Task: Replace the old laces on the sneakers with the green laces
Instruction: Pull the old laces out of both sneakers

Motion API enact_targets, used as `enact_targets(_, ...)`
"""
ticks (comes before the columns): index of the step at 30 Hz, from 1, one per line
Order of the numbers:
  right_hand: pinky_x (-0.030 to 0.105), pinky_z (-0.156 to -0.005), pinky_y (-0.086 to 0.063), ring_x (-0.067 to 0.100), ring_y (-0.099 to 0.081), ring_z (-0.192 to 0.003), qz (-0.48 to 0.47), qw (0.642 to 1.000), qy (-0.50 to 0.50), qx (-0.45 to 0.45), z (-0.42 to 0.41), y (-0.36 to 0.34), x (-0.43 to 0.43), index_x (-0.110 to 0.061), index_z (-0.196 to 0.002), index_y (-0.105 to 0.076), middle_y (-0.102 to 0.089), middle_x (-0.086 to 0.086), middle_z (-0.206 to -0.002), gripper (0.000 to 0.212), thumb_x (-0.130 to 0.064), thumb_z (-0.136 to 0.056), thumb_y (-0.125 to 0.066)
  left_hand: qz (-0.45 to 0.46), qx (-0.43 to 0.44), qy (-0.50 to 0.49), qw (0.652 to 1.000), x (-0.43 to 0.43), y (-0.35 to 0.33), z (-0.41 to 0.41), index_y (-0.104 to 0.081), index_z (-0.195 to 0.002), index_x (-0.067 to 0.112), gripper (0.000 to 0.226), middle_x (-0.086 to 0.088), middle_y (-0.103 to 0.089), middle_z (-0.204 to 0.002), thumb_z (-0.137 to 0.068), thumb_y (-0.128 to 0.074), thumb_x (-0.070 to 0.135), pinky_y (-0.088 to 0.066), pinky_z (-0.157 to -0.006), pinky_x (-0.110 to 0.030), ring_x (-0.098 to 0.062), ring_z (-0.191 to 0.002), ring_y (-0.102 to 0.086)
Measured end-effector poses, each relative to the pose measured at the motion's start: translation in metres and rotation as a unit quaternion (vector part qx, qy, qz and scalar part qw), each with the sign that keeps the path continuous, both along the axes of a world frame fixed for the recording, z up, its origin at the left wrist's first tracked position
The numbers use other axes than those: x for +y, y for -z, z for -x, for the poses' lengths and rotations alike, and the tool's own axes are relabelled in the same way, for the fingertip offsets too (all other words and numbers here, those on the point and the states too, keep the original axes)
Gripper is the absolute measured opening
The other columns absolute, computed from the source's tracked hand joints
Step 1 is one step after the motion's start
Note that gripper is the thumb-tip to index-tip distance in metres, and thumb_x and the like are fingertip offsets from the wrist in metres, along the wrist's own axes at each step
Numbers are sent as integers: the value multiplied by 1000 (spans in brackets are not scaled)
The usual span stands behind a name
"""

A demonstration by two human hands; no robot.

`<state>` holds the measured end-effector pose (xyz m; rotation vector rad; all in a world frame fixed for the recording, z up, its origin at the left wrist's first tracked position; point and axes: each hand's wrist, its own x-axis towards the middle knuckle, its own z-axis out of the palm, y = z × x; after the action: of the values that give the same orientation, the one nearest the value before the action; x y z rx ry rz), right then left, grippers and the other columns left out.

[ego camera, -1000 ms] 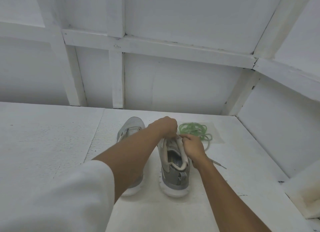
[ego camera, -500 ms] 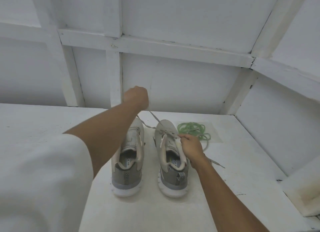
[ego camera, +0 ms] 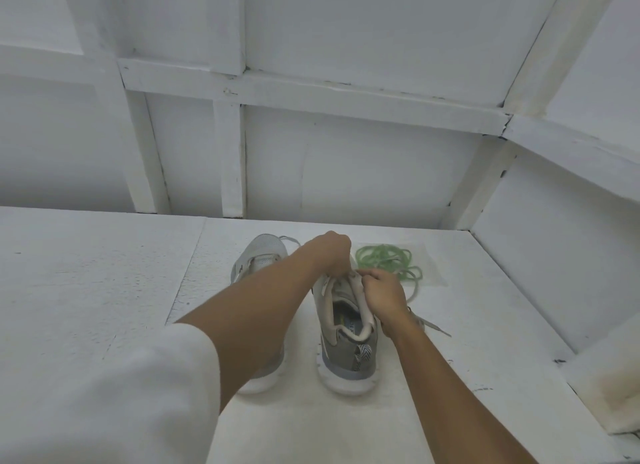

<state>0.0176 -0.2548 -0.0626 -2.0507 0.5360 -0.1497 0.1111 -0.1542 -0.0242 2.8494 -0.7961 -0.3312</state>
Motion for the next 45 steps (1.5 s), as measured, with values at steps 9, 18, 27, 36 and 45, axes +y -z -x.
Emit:
enact_targets(9,23,-62,-42,19,-62,-82,-7,1000,7,8,0,0,1,-17,-116,-68,-65,-5,-89,34,-13,-96,-42,11,-38,-42,998,39,-31,-22,-66,-108,5,24,-11,-66,-108,-88,-58,16,-54,-84,-37,-30,-96,-62)
enact_targets(18,24,-62,-42,13,-53,-69,-10,1000,16,9,-2,3,1,-18,-114,-69,-61,-13,-81,33,-13,-94,-43,-109,-63,-38,991,61,-28,-17,-46,-74,9,16,-1,-44,-73,-85,-57,11,-43,-61,-30,-23,-71,-52)
enact_targets(27,27,-65,-40,29,-62,-96,-8,1000,-7,6,2,-4,1,-16,-116,-67,-67,0,-97,33,-13,-97,-41,40,69,-56,995,41,-15,-1,-68,-103,0,33,-15,-73,-95,-95,-48,26,-56,-71,-31,-29,-78,-67)
enact_targets(36,20,-56,-44,11,-54,-72,67,986,-135,76,-19,-37,-12,-11,-106,-69,-64,5,-93,24,-8,-91,-51,180,191,-180,948,32,3,6,-64,-94,2,28,-16,-69,-80,-86,-65,29,-61,-70,-46,-34,-79,-73)
enact_targets(45,22,-79,-41,18,-60,-104,272,921,-265,89,-56,-55,2,-24,-98,-74,-68,1,-114,25,-10,-85,-59,219,287,-220,906,38,6,-11,-54,-78,5,18,-25,-65,-109,-95,-47,1,-54,-91,-48,-35,-92,-66)
